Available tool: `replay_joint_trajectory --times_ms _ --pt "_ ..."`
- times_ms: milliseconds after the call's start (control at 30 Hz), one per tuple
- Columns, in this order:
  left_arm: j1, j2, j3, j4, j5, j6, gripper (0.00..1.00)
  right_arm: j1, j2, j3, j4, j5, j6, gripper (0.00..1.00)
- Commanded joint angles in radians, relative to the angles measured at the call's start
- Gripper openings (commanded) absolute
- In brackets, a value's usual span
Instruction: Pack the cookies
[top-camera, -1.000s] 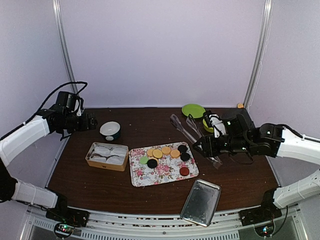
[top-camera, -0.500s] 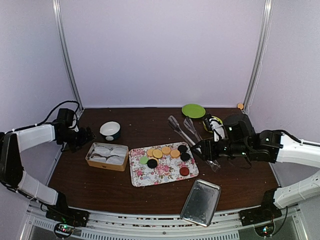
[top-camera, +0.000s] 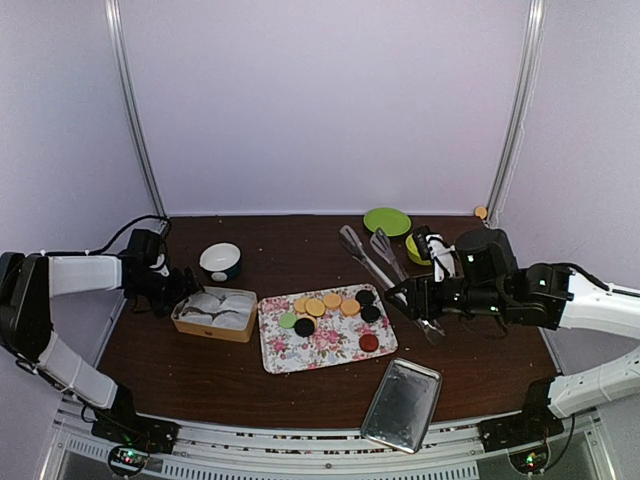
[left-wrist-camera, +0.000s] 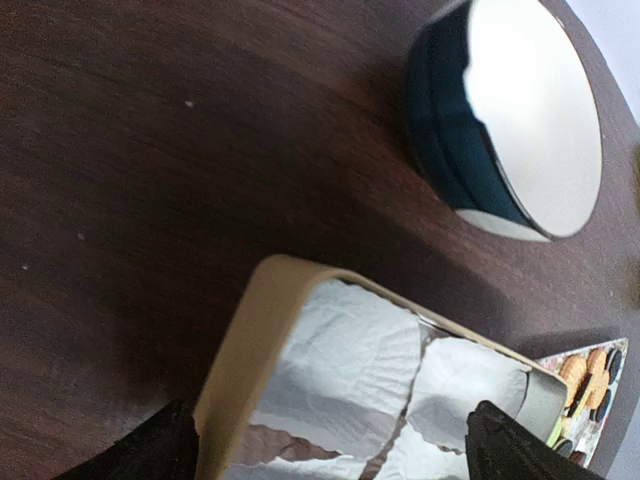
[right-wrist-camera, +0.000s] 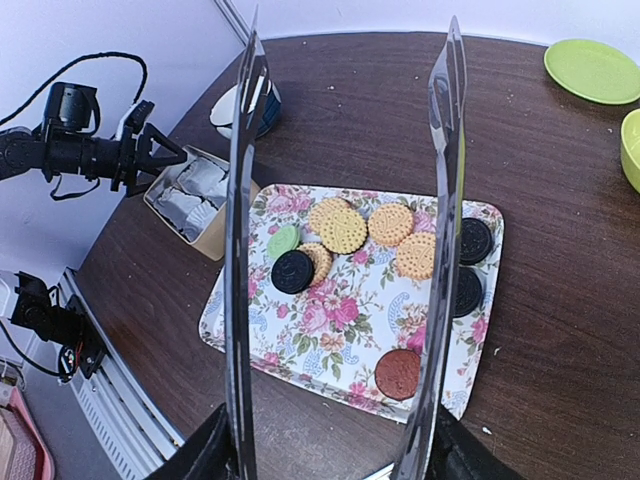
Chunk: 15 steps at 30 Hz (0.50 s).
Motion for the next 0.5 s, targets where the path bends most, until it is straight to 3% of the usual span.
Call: replay_joint_trajectory --times_ms 0,467 --pt "-0.071 -0.006 -0.02 0.051 -0.002 -0.027 0.96 0.005 -0.016 -0.011 0.029 0.009 0.003 0.57" --pt "-0.236 -0.094 -0.083 0.071 -0.03 -0.086 0.95 0.006 -0.007 -0.025 0.018 0.017 0.008 0.57"
